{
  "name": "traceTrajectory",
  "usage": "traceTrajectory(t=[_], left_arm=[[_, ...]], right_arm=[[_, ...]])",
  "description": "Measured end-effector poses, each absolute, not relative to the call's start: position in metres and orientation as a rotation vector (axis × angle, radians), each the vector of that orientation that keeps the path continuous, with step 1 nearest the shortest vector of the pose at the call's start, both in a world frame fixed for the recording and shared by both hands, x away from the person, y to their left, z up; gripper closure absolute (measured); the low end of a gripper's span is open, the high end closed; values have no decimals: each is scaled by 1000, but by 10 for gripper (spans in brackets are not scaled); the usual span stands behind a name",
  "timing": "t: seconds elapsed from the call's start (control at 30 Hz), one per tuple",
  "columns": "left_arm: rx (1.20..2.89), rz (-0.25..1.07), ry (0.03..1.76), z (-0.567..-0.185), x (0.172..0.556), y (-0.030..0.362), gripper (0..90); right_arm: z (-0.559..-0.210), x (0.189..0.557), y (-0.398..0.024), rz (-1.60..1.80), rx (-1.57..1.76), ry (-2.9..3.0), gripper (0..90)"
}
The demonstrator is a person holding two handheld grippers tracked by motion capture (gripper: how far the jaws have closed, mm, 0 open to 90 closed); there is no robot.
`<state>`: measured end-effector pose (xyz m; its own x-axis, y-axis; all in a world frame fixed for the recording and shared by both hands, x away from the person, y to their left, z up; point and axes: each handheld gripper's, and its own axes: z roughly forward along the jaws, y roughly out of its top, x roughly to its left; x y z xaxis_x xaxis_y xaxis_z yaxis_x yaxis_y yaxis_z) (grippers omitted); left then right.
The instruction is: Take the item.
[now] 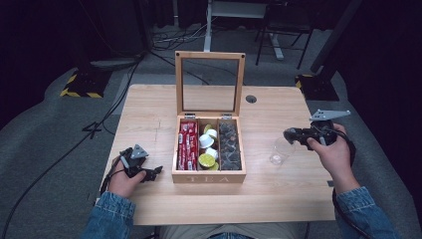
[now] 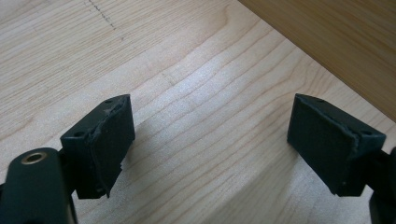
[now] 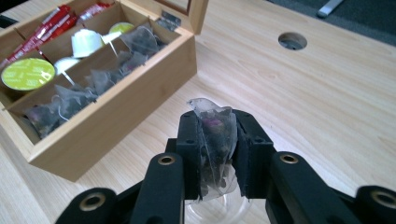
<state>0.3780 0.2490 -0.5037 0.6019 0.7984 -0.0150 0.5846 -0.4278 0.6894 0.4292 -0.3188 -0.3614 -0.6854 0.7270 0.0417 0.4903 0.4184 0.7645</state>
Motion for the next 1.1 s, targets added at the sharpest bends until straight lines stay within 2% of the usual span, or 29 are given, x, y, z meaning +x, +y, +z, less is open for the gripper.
traceTrajectory(t=[0.8, 0.87, 0.9, 0.97, 1.1], left_arm=[[2163, 416, 1092, -504, 378, 249, 153], [2162, 416, 1093, -504, 378, 249, 153], [2162, 416, 1093, -504, 378, 249, 154], [2162, 416, 1094, -504, 377, 249, 154], [2162, 417, 1094, -504, 377, 249, 154]], right_arm=[[-390, 432, -313, 1030, 1097, 2517, 735], [-391, 433, -312, 1024, 1102, 2523, 704], [-392, 433, -311, 1022, 1095, 2525, 643], [-392, 433, -310, 1025, 1088, 2514, 576], [-391, 433, -311, 1061, 1088, 2493, 508]])
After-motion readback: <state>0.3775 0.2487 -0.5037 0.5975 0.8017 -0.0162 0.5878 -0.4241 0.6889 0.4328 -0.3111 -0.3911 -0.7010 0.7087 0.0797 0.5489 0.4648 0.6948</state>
